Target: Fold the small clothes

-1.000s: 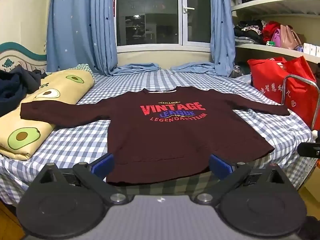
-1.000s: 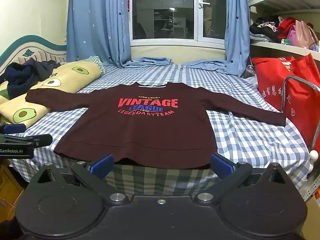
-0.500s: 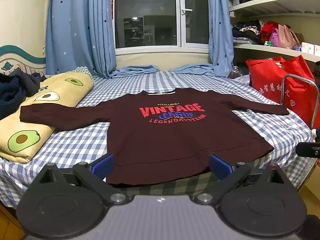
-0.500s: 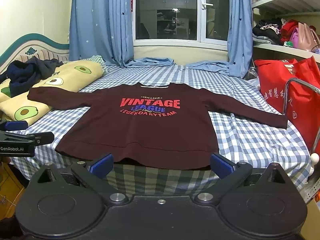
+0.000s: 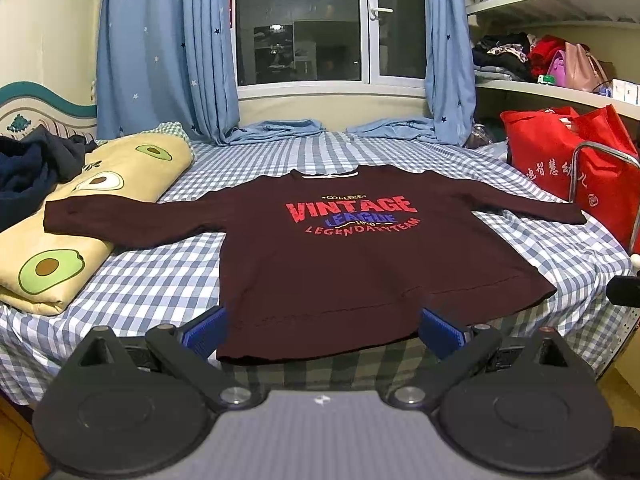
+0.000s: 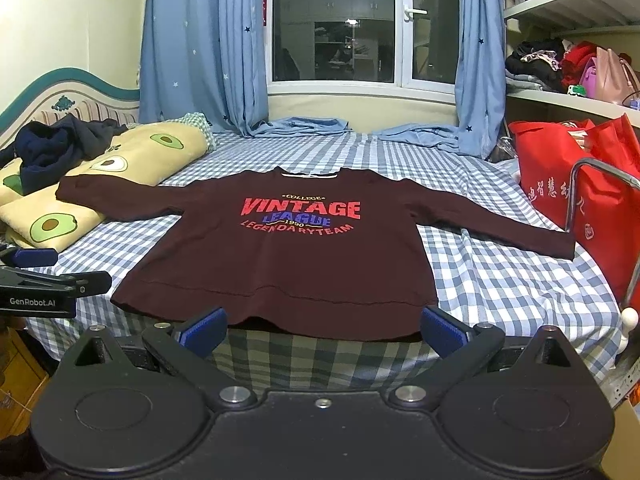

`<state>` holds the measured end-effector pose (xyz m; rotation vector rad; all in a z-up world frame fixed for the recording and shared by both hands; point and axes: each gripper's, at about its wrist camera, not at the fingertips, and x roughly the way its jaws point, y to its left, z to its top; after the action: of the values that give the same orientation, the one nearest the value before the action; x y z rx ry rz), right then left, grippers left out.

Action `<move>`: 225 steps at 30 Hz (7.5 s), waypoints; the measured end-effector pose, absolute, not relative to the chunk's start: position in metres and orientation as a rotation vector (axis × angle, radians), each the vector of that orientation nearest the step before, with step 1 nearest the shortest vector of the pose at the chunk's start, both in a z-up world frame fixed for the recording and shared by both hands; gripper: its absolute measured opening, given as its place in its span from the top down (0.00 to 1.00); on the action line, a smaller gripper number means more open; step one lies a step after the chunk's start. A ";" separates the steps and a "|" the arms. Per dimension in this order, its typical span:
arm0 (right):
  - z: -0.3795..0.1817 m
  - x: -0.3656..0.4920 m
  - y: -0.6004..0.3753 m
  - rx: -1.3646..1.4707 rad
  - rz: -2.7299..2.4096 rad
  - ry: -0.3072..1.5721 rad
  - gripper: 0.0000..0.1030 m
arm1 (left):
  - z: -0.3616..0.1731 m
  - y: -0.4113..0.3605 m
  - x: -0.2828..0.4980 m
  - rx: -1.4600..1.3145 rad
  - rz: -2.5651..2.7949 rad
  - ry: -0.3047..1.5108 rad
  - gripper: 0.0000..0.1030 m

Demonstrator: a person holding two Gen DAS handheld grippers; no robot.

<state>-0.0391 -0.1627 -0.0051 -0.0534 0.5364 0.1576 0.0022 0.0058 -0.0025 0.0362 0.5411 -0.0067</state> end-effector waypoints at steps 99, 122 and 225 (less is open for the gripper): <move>-0.037 0.225 -0.416 0.230 -0.167 0.406 0.00 | -0.010 -0.159 0.306 0.189 -0.194 0.766 0.00; -0.185 0.330 -0.604 0.909 -0.406 0.284 0.49 | -0.015 -0.176 0.314 0.272 -0.144 0.782 0.00; 0.067 0.244 -0.085 0.129 0.493 0.483 0.04 | -0.094 0.463 0.305 -0.526 0.618 0.234 0.07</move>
<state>0.2444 -0.0848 0.0666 0.1291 0.4829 0.4930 0.3051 0.4627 -0.0941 -0.5264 0.2341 0.6179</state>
